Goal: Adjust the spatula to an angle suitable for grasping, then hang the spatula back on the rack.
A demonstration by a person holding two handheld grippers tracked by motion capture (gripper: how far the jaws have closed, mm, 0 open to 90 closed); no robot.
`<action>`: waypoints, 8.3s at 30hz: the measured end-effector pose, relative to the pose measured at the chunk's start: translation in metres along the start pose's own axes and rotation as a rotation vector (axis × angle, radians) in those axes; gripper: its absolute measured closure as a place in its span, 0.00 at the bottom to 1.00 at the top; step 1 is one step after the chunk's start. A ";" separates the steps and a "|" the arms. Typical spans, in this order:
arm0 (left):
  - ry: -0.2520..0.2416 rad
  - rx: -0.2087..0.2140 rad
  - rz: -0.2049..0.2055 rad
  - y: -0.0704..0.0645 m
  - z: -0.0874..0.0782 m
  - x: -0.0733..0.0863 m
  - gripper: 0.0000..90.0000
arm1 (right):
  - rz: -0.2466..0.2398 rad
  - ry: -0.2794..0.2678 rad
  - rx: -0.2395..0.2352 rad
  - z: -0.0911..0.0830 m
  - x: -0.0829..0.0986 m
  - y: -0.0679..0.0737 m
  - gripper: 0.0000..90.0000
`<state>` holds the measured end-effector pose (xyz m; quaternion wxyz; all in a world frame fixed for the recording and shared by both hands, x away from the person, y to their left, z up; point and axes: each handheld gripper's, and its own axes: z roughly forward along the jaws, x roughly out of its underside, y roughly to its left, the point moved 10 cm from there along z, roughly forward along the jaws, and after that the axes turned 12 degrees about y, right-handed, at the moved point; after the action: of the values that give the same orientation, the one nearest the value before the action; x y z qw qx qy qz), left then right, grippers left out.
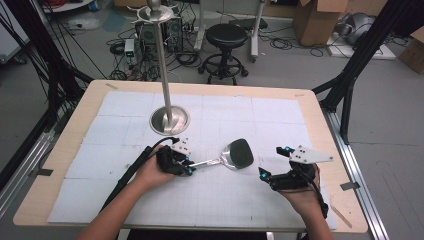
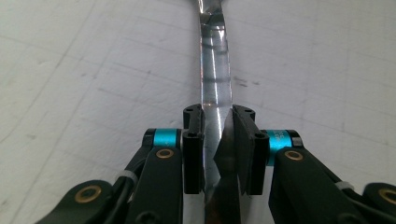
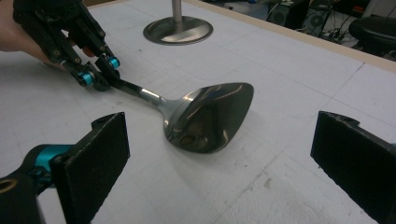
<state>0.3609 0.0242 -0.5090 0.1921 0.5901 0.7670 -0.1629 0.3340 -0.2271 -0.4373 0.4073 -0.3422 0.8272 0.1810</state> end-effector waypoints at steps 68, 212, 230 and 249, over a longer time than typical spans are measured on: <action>-0.070 -0.148 -0.171 0.017 -0.056 0.043 0.63 | -0.009 -0.006 -0.009 -0.003 0.000 0.002 0.04; -0.670 -0.178 -0.287 0.059 -0.169 0.094 0.07 | 0.012 -0.083 -0.036 -0.016 -0.018 0.001 0.04; -0.693 -0.200 -0.281 0.061 -0.172 0.094 0.02 | -0.044 -0.068 -0.115 0.010 -0.056 0.015 0.04; -0.695 -0.204 -0.260 0.057 -0.173 0.091 0.02 | -0.280 0.151 -0.206 0.074 -0.101 0.061 0.04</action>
<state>0.3771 0.1973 -0.4033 0.4762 0.3753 0.7369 -0.2990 0.3747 -0.0993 -0.4004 0.3282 -0.5064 0.7768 0.1800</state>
